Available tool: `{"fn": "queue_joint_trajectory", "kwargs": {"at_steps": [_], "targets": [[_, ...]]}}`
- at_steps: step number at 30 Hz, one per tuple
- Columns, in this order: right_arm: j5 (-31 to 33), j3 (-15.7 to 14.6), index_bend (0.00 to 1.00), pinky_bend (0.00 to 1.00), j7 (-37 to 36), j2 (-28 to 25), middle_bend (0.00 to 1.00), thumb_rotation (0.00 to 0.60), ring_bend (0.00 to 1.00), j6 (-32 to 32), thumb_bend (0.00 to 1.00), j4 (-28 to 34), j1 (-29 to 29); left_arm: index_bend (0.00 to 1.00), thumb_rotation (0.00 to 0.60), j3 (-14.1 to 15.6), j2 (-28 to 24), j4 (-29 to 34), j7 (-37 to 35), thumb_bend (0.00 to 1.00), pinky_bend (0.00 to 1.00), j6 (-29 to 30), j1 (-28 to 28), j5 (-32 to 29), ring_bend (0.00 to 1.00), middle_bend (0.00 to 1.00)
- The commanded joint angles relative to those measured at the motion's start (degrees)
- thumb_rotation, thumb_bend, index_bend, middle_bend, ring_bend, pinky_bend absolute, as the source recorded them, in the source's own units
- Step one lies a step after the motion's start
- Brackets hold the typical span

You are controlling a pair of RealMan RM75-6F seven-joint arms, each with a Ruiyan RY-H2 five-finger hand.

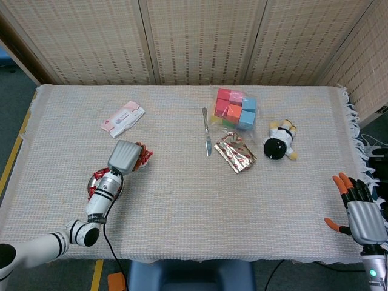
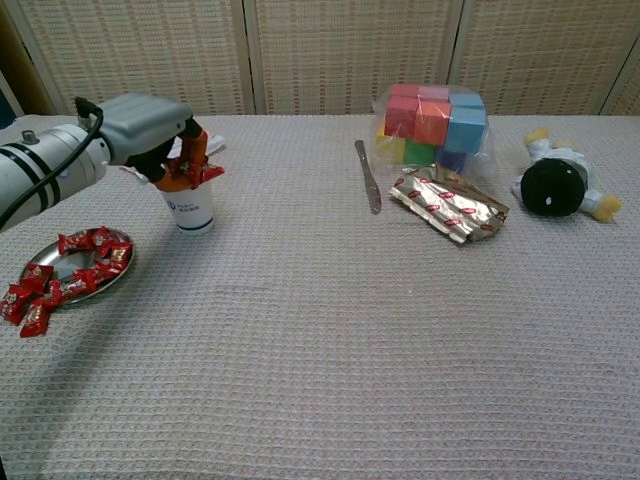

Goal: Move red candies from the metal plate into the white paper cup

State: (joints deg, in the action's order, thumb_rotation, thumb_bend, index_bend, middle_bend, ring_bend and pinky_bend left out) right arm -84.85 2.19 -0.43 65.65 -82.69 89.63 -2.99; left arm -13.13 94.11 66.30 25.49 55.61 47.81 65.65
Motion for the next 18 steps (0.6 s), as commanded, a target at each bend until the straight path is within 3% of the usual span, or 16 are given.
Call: {"fn": "queue_joint_trajectory", "kwargs": {"at_steps": [1,12,18], "targets": [[-0.01,0.00,0.00,0.00,-0.03,-0.01,0.00,0.600,0.00,-0.01,0.05,0.00,0.01,0.70,0.600,0.05,0.31,-0.62,-0.23,0.52,1.00,-0.16,0.18,-0.01,0.64,0.70],[-0.23,-0.10,0.00,0.00,-0.31,-0.14,0.00,0.600,0.00,-0.12,0.05,0.03,0.07,0.67,0.600,0.29,0.30,-2.07,-0.94,0.52,1.00,-1.49,0.27,-0.99,0.63,0.68],[-0.21,-0.16,0.00,0.00,-0.27,-0.13,0.00,0.600,0.00,0.08,0.05,0.06,0.02,0.56,0.600,0.55,0.19,-2.82,-1.61,0.52,0.99,-1.46,0.29,-0.52,0.61,0.66]]}}
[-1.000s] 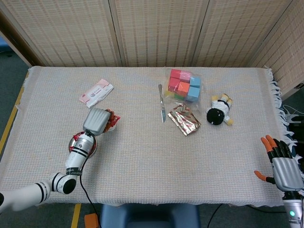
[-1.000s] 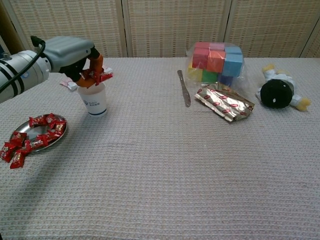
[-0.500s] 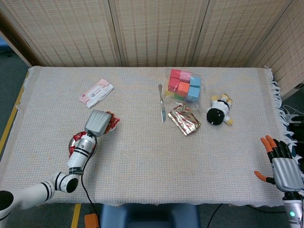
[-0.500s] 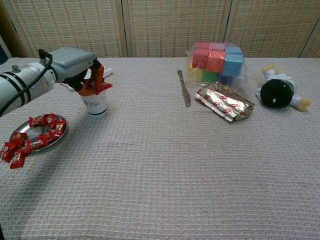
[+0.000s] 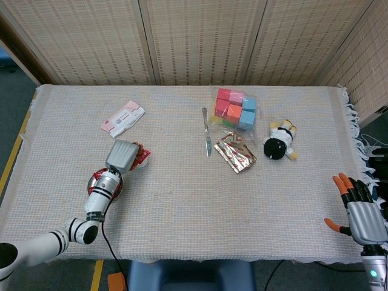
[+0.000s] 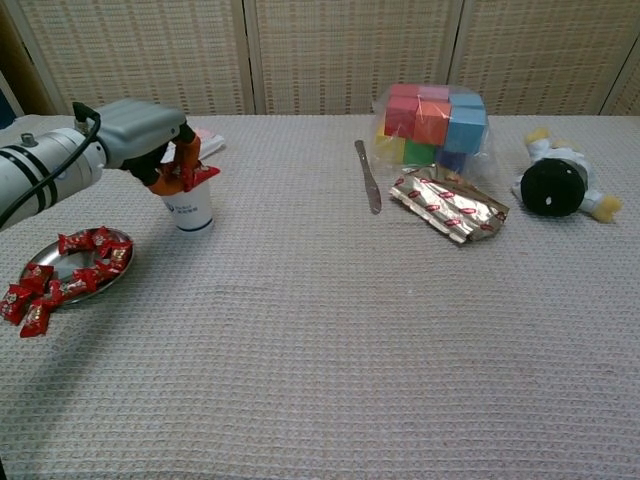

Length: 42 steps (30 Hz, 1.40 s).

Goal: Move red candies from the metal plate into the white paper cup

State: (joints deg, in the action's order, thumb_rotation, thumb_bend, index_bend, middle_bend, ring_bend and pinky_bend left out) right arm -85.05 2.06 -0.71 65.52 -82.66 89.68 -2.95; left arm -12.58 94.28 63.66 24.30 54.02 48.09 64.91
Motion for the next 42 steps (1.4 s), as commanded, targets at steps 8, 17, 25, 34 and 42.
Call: {"fn": "queue_joint_trajectory", "kwargs": {"at_steps": [8,17,25,34,42], "targets": [[0.09,0.01,0.00,0.00,0.09,-0.01,0.00,0.600,0.00,0.07,0.05,0.05,-0.01,0.44,0.600,0.53,-0.56,-0.73,-2.35,0.50,0.98,-0.57,0.03,1.30,0.59,0.64],[0.23,0.02,0.00,0.00,0.36,0.04,0.00,0.600,0.00,0.15,0.05,0.11,-0.02,0.38,0.600,1.14,-1.38,-1.35,-3.78,0.49,0.97,-2.17,0.23,1.89,0.58,0.61],[0.25,0.03,0.00,0.00,0.35,0.02,0.00,0.600,0.00,0.13,0.05,0.13,0.00,0.22,0.600,1.53,-2.99,0.43,-6.12,0.46,0.97,-2.78,0.34,3.40,0.56,0.48],[0.15,0.00,0.00,0.00,0.26,-0.05,0.00,0.600,0.00,0.01,0.05,0.20,0.05,0.18,0.600,1.68,-3.58,1.18,-5.86,0.46,0.97,-2.94,0.41,3.38,0.56,0.42],[0.29,0.02,0.00,0.00,0.43,0.03,0.00,0.600,0.00,0.21,0.05,0.18,-0.02,0.18,0.600,1.62,-4.31,2.52,-6.96,0.45,0.97,-1.72,-0.01,4.12,0.56,0.42]]}}
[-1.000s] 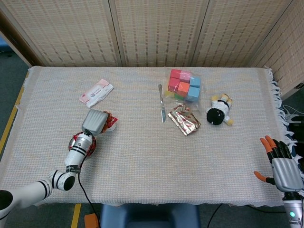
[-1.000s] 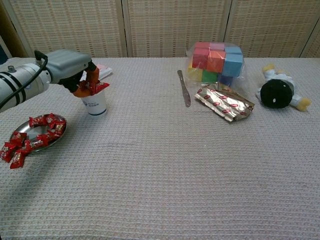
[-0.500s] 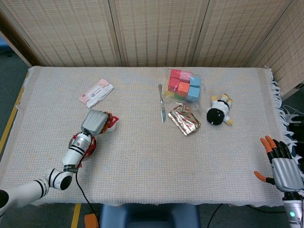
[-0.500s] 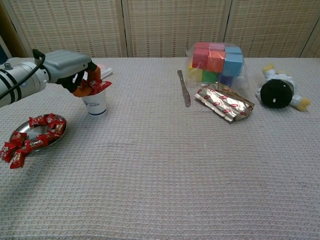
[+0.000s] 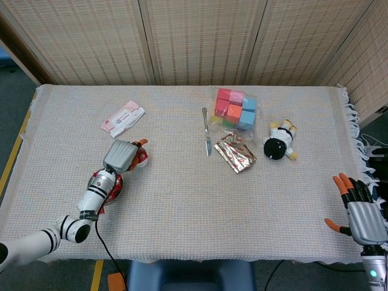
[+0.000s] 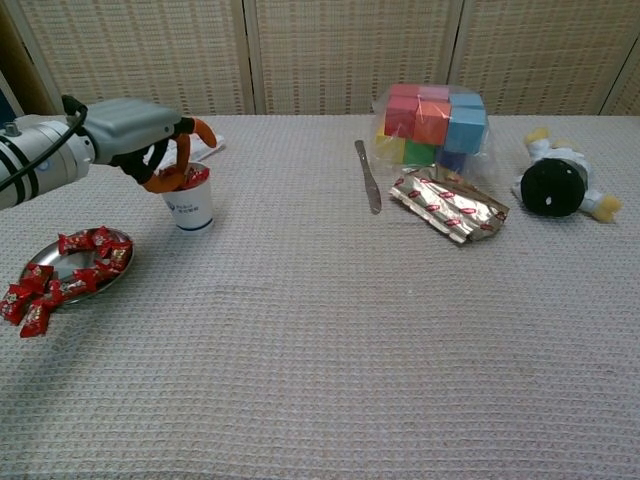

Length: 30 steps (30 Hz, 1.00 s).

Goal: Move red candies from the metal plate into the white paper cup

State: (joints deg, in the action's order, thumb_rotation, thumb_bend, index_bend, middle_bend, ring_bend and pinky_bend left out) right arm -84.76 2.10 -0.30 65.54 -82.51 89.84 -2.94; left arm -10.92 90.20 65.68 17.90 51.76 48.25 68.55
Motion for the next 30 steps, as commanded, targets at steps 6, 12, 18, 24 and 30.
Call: {"fn": "queue_joint_trajectory", "kwargs": {"at_steps": [6,12,18,24,30], "targets": [[-0.13,-0.03,0.00,0.00,0.05,0.02,0.00,0.600,0.00,-0.11,0.05,0.06,0.01,0.18,0.600,-0.06,-1.57,3.08,-1.73,0.45,0.98,1.91,-0.48,1.96,0.56,0.41],[-0.46,-0.14,0.00,0.00,-0.25,-0.11,0.00,0.600,0.00,-0.32,0.05,0.09,0.09,0.18,0.600,-0.13,-3.78,7.26,-2.67,0.45,0.98,4.62,-1.82,3.10,0.53,0.40],[-1.34,-0.53,0.00,0.00,-0.59,-0.21,0.00,0.600,0.00,-0.34,0.05,0.22,0.02,0.18,0.600,3.62,-9.08,16.50,-4.89,0.42,0.98,12.28,-8.11,7.47,0.45,0.34],[-2.45,-0.95,0.00,0.00,-0.87,-0.48,0.00,0.600,0.00,-1.10,0.05,0.61,0.28,0.20,0.600,10.67,-10.41,19.56,-7.19,0.40,1.00,20.98,-17.39,11.75,0.46,0.34],[-3.30,-1.42,0.00,0.00,-1.09,-0.53,0.00,0.600,0.00,-0.79,0.05,0.73,0.08,0.20,0.600,14.88,-7.48,15.51,-6.93,0.39,1.00,27.13,-25.71,11.78,0.46,0.35]]}}
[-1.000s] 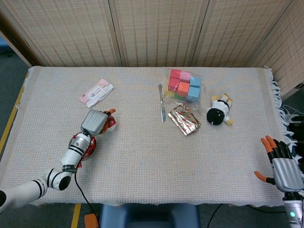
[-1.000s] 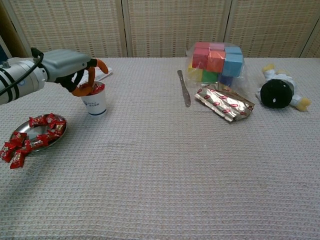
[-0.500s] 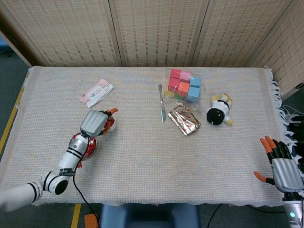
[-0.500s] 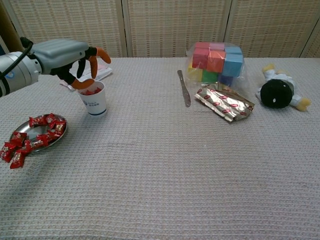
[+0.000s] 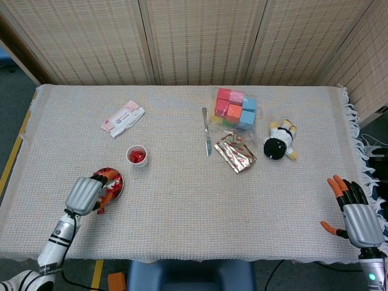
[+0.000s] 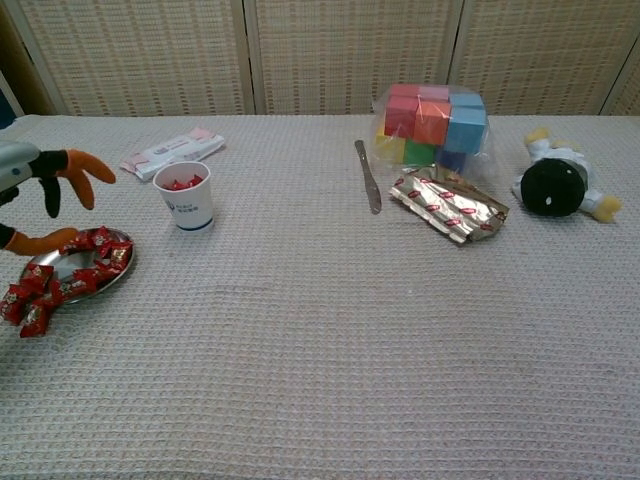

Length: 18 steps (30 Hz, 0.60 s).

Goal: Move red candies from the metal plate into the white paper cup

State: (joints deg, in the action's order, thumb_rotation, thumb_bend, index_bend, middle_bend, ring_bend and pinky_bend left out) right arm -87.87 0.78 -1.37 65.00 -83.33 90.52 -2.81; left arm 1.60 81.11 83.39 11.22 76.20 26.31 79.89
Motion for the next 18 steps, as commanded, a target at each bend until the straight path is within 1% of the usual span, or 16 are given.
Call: {"fn": "queue_joint_trajectory", "kwargs": {"at_steps": [1,2,4,5,9,12,18], "targets": [[-0.35,-0.15,0.00,0.00,-0.01,0.03,0.00,0.600,0.00,0.02,0.05,0.08,-0.08,0.16,0.600,2.65,2.12,-2.73,-0.67,0.39,1.00,3.25,-4.75,0.30,0.45,0.34],[-0.59,-0.24,0.00,0.00,0.03,0.05,0.00,0.600,0.00,0.01,0.05,0.13,-0.12,0.10,0.600,2.93,2.74,-3.25,-1.32,0.38,1.00,3.82,-5.96,0.05,0.45,0.33],[-0.93,-0.36,0.00,0.00,0.07,0.08,0.00,0.600,0.00,-0.03,0.05,0.20,-0.17,0.02,0.600,3.08,3.64,-4.16,-1.81,0.38,1.00,4.77,-7.45,-0.07,0.44,0.30],[-1.10,-0.41,0.00,0.00,0.08,0.10,0.00,0.600,0.00,-0.06,0.05,0.26,-0.20,0.00,0.600,3.06,4.31,-4.97,-1.53,0.37,1.00,5.23,-8.22,-0.14,0.43,0.29],[-1.64,-0.62,0.00,0.00,0.04,0.10,0.00,0.600,0.00,-0.10,0.05,0.39,-0.30,0.00,0.600,2.46,6.22,-6.62,0.25,0.36,1.00,5.66,-9.72,-0.67,0.41,0.24],[-1.85,-0.72,0.00,0.00,-0.11,0.04,0.00,0.600,0.00,-0.23,0.05,0.41,-0.27,0.00,0.600,1.63,8.12,-9.02,3.40,0.36,1.00,5.56,-10.29,-1.35,0.40,0.23],[-1.76,-0.63,0.00,0.00,-0.37,-0.12,0.00,0.600,0.00,-0.80,0.05,0.33,-0.01,0.04,0.600,1.13,9.15,-10.74,5.02,0.36,1.00,2.67,-11.00,-2.84,0.39,0.24]]}}
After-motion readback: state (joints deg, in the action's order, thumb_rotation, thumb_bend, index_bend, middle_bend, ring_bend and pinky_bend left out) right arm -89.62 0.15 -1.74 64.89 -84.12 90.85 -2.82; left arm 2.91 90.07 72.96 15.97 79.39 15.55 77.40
